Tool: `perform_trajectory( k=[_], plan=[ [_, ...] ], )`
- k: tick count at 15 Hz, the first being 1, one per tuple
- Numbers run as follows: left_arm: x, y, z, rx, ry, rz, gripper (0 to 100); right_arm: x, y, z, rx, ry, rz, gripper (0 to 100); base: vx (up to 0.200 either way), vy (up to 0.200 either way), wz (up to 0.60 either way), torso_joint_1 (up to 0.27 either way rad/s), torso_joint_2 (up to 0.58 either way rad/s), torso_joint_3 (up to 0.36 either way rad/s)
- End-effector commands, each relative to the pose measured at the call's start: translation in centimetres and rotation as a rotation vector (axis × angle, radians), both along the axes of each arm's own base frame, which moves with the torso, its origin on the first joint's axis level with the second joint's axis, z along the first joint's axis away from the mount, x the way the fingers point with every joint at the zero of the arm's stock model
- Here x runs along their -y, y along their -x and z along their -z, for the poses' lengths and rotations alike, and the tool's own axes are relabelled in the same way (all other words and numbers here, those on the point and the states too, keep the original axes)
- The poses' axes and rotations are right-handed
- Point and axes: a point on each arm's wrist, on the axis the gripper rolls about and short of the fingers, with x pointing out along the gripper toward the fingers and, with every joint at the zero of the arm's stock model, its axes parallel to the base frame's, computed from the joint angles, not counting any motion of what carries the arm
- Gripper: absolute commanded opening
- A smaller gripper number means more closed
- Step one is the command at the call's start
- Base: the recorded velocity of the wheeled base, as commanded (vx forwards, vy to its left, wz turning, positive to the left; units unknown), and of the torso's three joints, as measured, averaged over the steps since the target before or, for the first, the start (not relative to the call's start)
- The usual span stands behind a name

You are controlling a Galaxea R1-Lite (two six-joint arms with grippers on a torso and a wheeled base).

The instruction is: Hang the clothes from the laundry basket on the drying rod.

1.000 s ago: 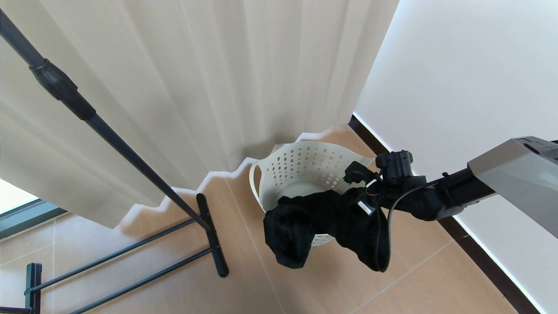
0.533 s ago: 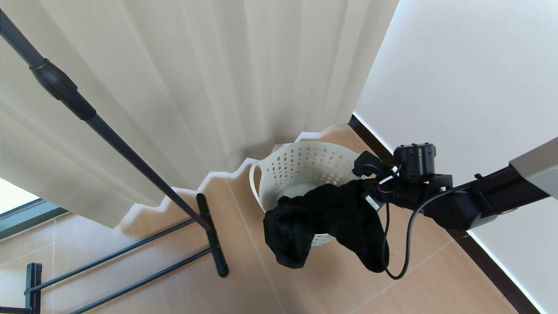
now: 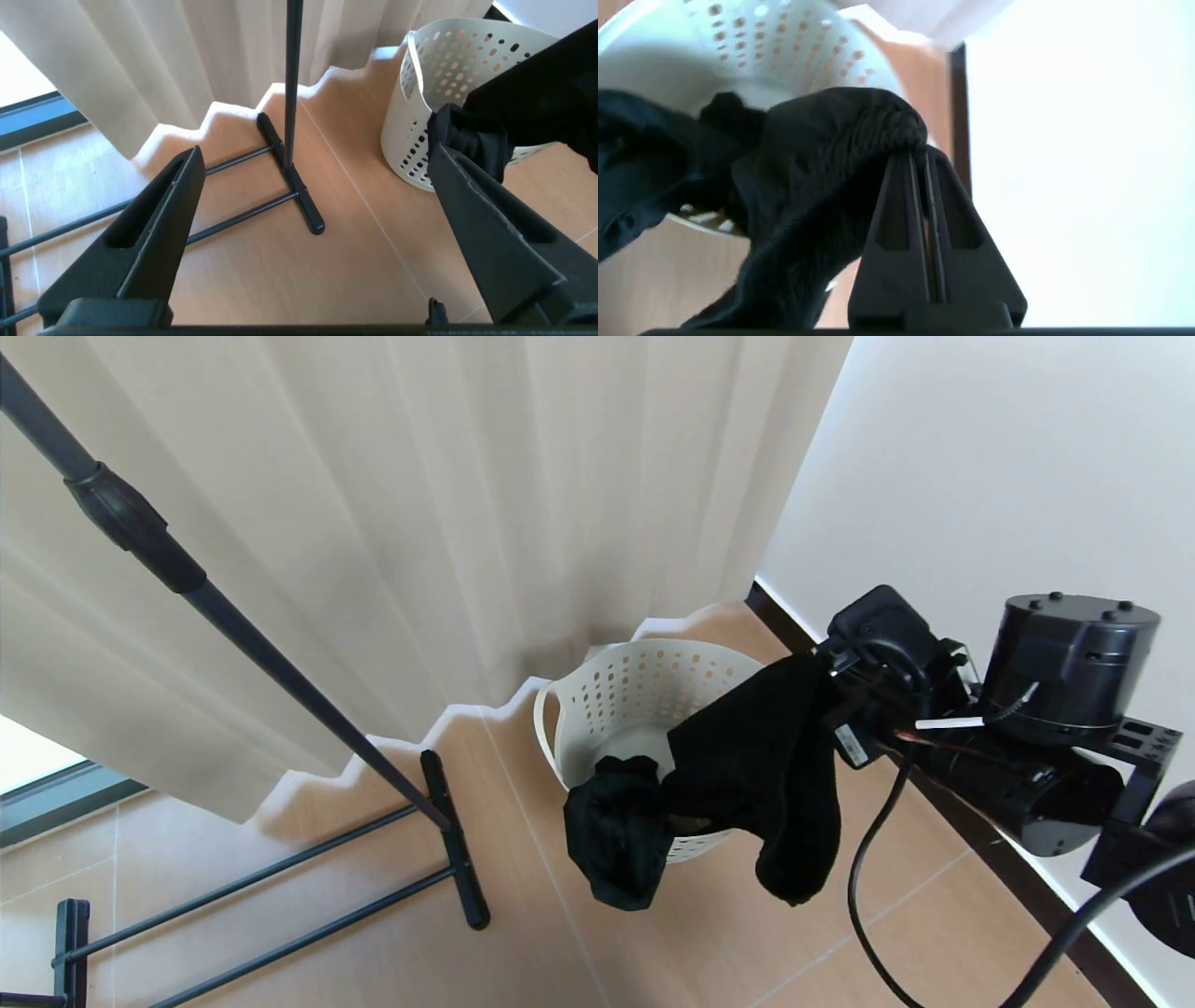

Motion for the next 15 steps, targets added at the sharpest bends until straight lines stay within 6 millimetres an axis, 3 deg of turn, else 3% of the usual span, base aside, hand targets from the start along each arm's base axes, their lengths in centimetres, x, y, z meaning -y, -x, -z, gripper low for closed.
perform_trajectory(
  k=[1,8,15],
  plan=[
    [0.0,0.0,0.0,0.000,0.000,0.000,100,-0.2,1.7,-2.2,0.073,-0.043,-0.008,0,0.000,0.000,0.00,0.000,0.00,0.000],
    [0.0,0.0,0.0,-0.003,0.003,0.005,100,-0.3,0.7,-2.9,0.096,-0.078,0.030,0,0.000,0.000,0.00,0.000,0.00,0.012],
    [0.0,0.0,0.0,-0.003,0.009,0.005,100,0.1,0.3,-2.9,0.096,-0.076,0.053,0,0.000,0.000,0.00,0.001,0.00,0.185]
  ],
)
